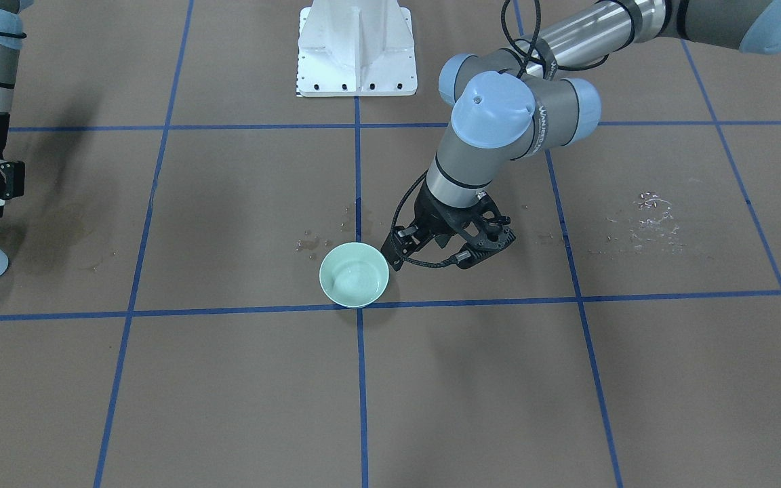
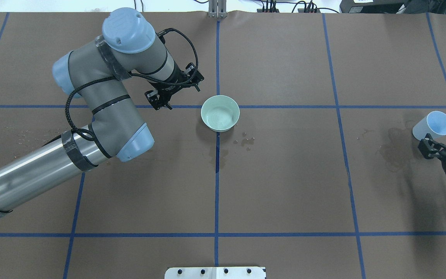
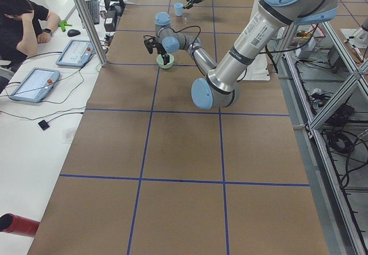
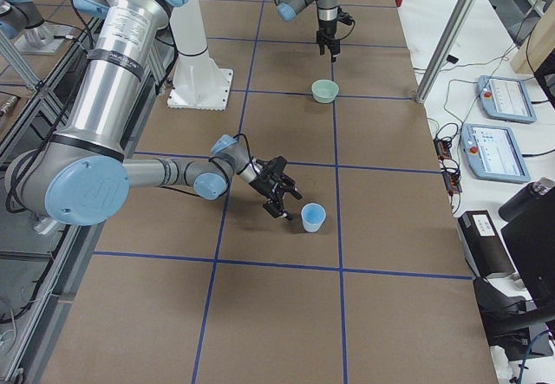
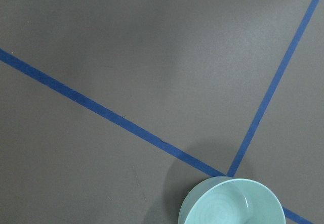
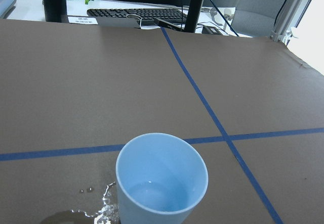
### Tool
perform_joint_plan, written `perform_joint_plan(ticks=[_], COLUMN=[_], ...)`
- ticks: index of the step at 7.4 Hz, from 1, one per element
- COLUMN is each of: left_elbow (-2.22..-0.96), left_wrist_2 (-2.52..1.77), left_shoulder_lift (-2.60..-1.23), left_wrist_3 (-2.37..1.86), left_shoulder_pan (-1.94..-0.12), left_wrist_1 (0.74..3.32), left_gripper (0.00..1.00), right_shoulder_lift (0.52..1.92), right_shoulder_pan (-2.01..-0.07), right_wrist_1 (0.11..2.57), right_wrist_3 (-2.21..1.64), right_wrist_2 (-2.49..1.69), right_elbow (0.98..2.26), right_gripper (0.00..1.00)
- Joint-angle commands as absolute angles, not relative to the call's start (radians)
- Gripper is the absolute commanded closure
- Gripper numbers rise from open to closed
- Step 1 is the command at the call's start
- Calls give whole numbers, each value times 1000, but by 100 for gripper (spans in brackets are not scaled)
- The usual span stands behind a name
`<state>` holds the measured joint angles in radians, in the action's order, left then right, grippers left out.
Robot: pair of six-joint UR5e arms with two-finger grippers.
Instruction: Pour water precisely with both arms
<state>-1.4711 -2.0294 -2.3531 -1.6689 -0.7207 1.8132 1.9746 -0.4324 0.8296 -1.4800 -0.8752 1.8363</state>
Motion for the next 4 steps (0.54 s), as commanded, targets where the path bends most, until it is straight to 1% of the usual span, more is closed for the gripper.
perform_joint_plan(ticks=[1, 4], left_elbow=[-1474, -1494], left_wrist_2=[-2029, -2031], left_shoulder_lift=[-2353, -2332], left_wrist_3=[-1669, -1669], left_shoulder_pan=[-721, -721], left_wrist_1=[1813, 1813], left_gripper=[0, 0], right_shoulder_lift=[1935, 1882], right_shoulder_pan=[-423, -417], right_wrist_1=[828, 772], right_wrist_3=[-1488, -1468], right_wrist_2=[-851, -822], right_elbow=[1777, 1686], right_gripper=[1, 1])
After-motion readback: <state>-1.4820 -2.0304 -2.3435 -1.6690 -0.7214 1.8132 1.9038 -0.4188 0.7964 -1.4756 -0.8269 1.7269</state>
